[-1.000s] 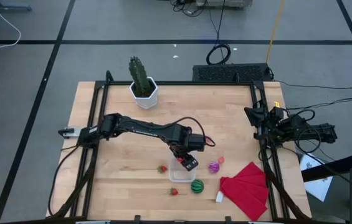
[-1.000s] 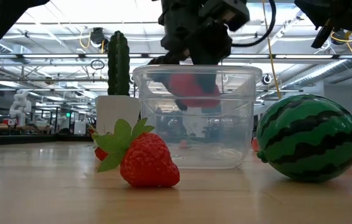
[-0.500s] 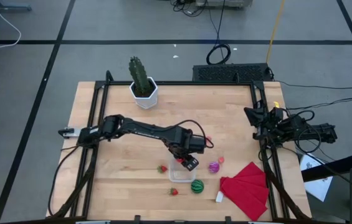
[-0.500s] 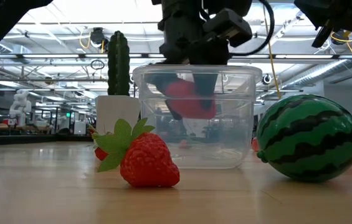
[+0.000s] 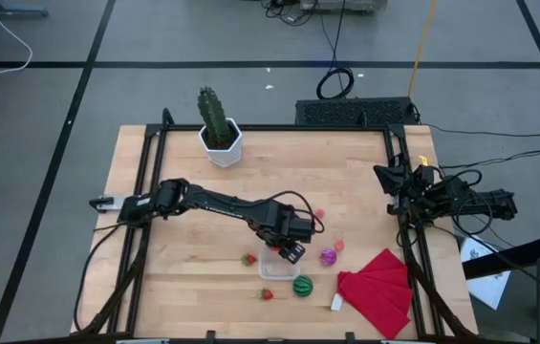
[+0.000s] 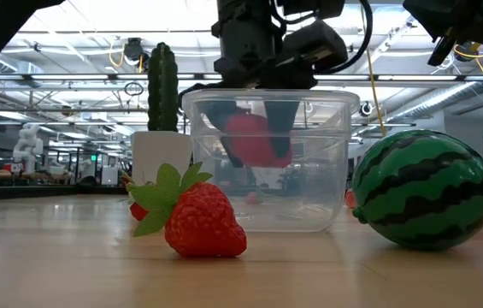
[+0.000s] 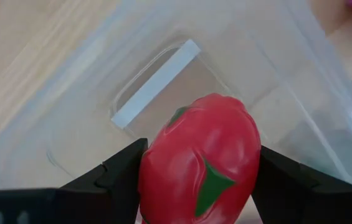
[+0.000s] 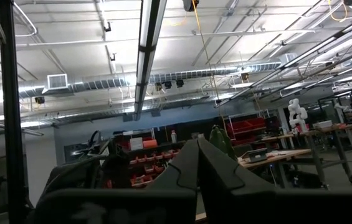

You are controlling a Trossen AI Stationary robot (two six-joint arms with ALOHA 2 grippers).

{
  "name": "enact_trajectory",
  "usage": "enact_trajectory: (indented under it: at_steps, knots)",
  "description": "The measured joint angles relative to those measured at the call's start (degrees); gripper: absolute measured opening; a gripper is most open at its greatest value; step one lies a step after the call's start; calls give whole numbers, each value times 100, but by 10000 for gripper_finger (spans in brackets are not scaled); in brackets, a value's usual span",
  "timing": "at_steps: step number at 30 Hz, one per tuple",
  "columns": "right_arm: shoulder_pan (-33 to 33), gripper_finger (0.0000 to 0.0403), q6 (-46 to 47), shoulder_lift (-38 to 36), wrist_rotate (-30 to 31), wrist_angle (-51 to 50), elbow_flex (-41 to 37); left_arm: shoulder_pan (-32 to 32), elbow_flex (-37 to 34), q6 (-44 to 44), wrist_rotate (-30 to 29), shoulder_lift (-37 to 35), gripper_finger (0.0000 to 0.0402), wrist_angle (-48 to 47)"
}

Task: Pick and placing Produce into tupperware
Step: Put the dragon fruit into the transparent bin

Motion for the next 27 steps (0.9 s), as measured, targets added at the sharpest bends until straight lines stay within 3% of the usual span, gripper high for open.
enact_trajectory:
  at_steps: [27]
  knots:
    - [1, 0, 1, 0, 0, -25, 0, -11, -66, -194, -219, 59, 246, 246]
